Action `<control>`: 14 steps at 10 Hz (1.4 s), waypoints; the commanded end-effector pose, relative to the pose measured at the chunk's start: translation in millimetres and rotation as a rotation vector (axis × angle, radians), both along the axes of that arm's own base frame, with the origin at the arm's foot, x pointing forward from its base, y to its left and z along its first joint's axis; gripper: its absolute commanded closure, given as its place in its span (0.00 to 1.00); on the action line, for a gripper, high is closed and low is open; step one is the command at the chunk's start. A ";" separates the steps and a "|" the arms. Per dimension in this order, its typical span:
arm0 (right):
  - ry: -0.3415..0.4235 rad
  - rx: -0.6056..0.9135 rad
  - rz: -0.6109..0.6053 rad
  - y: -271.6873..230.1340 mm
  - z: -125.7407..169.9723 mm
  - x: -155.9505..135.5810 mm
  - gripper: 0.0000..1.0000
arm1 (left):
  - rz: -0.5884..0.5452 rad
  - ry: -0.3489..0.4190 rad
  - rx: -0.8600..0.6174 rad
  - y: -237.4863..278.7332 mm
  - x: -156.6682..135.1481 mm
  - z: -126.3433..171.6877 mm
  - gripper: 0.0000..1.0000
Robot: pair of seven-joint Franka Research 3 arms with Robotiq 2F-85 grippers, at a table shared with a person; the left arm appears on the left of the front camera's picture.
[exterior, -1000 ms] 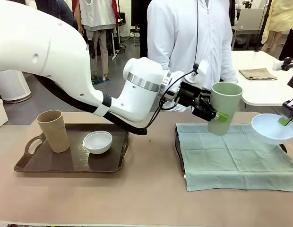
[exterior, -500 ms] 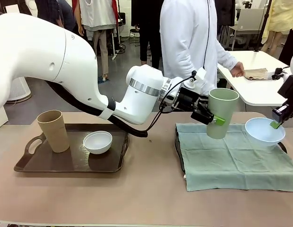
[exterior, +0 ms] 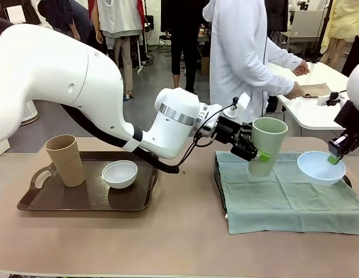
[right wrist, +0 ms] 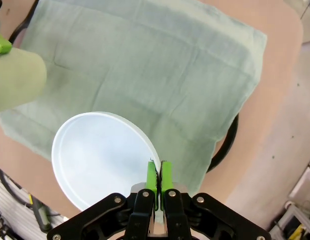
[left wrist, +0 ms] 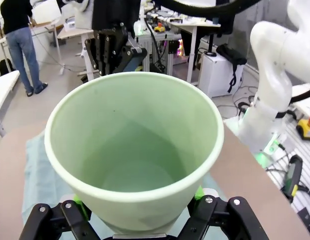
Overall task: Set up a tray with a mat and arrange the tableware.
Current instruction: Place the Picnic Bowl and Reusable plastic cup back onto the Handle tray in front of the human's position.
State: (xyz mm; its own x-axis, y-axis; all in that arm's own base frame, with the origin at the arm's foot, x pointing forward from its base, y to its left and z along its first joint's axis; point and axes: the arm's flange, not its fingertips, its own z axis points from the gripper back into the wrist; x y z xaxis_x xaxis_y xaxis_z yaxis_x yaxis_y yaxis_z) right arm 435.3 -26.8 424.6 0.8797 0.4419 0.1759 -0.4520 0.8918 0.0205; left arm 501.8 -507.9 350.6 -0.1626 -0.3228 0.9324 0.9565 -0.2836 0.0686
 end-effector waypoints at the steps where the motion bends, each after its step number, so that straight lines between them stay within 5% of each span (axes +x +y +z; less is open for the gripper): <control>1: 0.008 0.009 0.009 4.4 -7.8 17.6 0.96 | -0.024 -0.091 -0.014 -3.3 1.6 -11.8 0.14; 7: 0.006 0.036 0.029 3.6 -47.7 43.7 0.96 | -0.057 -0.108 -0.025 -8.4 13.4 -37.9 0.14; 14: 0.020 0.053 0.026 -4.0 -63.2 51.3 0.96 | -0.046 -0.038 -0.084 -10.7 17.1 -48.4 0.14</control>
State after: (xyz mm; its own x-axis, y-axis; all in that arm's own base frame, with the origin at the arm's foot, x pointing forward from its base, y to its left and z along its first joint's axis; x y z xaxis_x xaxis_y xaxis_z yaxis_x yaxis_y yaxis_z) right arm 480.7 -27.5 363.5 0.8790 0.4475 0.1646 -0.4620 0.8847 0.0619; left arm 516.8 -520.3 303.3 -0.2128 -0.2748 0.9376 0.9388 -0.3235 0.1183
